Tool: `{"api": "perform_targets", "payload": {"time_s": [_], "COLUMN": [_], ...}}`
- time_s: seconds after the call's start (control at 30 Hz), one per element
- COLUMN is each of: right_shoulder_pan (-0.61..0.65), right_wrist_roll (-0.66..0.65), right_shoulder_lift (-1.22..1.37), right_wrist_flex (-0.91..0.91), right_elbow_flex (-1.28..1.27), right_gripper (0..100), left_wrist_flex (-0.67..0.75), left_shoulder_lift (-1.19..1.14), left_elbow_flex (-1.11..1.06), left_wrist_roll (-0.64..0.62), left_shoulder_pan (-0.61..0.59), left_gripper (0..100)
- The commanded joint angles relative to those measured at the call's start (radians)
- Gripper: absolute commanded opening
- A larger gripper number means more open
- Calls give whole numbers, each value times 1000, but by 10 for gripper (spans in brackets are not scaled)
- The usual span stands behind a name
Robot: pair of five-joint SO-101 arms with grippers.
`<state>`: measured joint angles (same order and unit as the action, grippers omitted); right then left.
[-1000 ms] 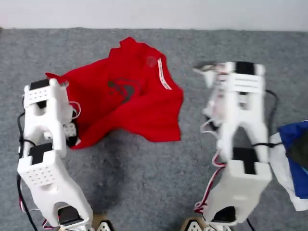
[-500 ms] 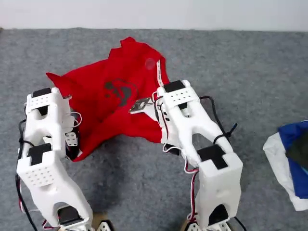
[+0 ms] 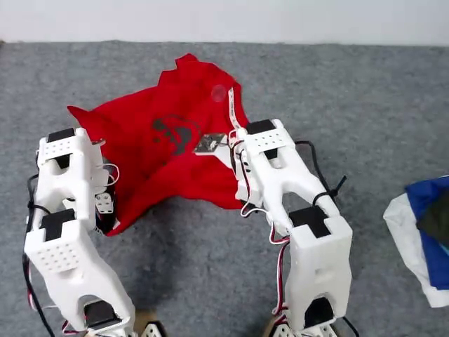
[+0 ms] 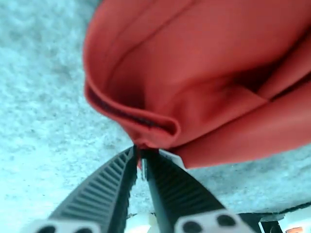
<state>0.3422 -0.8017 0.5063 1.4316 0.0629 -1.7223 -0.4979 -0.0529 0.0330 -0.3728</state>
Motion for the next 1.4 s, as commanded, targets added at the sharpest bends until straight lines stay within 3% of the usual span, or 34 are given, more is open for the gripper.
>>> {"api": "perform_targets", "payload": {"time_s": [0.0, 0.3, 0.57, 0.97, 1.37], "right_shoulder_pan": [-24, -179, -328, -499, -865], "right_wrist_roll": [-5, -3, -6, -91, -270], "right_shoulder_lift": [18, 64, -62, -151, -269], "right_wrist_flex": [-15, -2, 102, 205, 209], "right_elbow_flex": [3, 3, -3, -103, -336], "right_gripper": [20, 9, 9, 9, 9], "left_wrist_flex": [-35, -35, -37, -35, -29], "left_shoulder_lift": [66, 66, 86, 408, 442], "left_elbow_flex": [1, 1, 10, 111, 27], "left_wrist_roll": [11, 12, 52, 87, 87], "left_shoulder_pan": [-11, -11, -57, -135, -129], "left_gripper": [13, 13, 15, 16, 16]}}
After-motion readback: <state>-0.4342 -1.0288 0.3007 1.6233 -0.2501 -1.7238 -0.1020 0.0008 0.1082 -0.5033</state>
